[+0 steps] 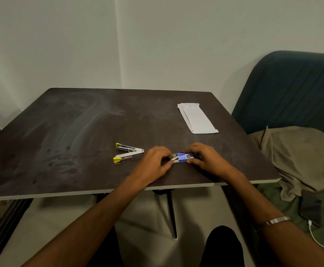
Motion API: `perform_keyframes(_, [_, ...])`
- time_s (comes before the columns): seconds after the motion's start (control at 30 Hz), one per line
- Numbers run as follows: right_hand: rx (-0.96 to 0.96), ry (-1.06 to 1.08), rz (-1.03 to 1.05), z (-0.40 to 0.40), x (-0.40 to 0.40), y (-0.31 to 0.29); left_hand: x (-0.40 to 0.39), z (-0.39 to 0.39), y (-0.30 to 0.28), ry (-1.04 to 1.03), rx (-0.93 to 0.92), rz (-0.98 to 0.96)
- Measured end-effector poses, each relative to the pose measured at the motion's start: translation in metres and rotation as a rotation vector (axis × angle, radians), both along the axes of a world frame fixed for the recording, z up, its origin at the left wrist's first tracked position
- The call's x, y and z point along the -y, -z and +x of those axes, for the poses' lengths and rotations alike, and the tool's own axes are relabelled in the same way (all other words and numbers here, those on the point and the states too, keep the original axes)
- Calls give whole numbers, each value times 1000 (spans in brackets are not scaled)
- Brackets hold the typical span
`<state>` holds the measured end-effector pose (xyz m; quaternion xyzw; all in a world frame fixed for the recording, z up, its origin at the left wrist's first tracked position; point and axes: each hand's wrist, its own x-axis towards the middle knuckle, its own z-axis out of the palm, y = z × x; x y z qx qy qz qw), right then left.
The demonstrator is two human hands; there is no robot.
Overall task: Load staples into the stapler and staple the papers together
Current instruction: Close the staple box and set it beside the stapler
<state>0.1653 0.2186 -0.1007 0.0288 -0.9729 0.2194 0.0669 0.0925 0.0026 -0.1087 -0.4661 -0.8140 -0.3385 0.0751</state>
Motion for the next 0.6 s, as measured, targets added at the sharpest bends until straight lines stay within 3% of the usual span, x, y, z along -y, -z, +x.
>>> perform_keyframes(0.6, [27, -5, -24, -2, -3, 4, 4, 3, 7, 24, -49, -14])
